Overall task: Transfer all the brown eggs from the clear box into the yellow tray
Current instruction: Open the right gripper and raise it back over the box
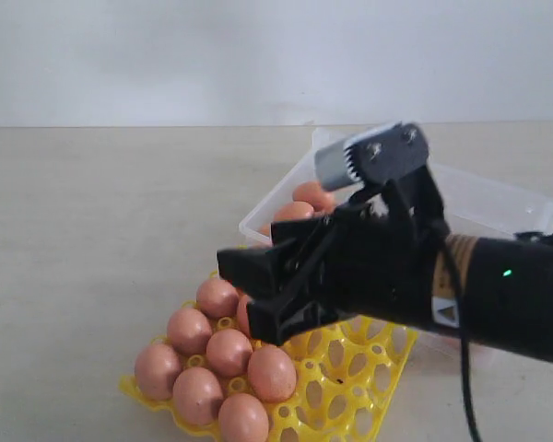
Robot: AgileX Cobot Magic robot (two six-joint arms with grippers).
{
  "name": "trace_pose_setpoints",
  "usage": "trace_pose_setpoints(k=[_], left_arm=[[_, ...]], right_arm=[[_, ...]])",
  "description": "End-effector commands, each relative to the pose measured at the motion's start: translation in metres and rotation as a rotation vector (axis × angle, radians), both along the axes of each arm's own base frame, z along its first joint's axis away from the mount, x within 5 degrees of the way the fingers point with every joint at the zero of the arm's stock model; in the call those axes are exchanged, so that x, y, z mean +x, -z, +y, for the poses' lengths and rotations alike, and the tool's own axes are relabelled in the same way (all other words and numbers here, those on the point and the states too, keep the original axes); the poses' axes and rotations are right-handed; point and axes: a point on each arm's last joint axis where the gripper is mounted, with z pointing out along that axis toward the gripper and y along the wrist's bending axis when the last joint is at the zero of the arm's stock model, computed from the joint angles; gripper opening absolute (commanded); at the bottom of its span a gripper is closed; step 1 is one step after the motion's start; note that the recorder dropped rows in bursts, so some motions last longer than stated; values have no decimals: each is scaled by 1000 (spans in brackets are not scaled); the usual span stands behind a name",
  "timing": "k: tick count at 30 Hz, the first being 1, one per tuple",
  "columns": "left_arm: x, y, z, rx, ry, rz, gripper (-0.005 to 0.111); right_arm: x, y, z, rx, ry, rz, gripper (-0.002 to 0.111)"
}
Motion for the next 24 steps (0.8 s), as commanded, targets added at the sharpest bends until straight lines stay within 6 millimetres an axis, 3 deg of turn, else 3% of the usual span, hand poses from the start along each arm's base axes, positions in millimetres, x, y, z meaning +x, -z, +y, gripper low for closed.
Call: trace_pose_setpoints(k=[1,4,5,10,13,16,19,24], left_arm=[[0,1,0,3,5,-1,4],[0,1,0,3,5,-1,4],[0,1,0,2,5,-3,4],[0,1,0,2,5,-3,4],[0,1,0,2,5,-3,4],[0,1,0,2,5,-3,4],[0,1,0,2,5,-3,4],[0,1,0,2,5,-3,4]], right_arm=[[-11,-54,-11,-2,-4,-243,38],[-10,-87,-20,-128,43,-345,6],[-7,-97,-21,-170,59,-366,0],[12,-141,-18,-258,141,-372,0],[38,-156,-22,-311,254,-256,0],[74,-150,-35,-436,401,-58,0],[101,-131,-54,-678,480,140,0],[124,-90,-78,-989,346,512,0]])
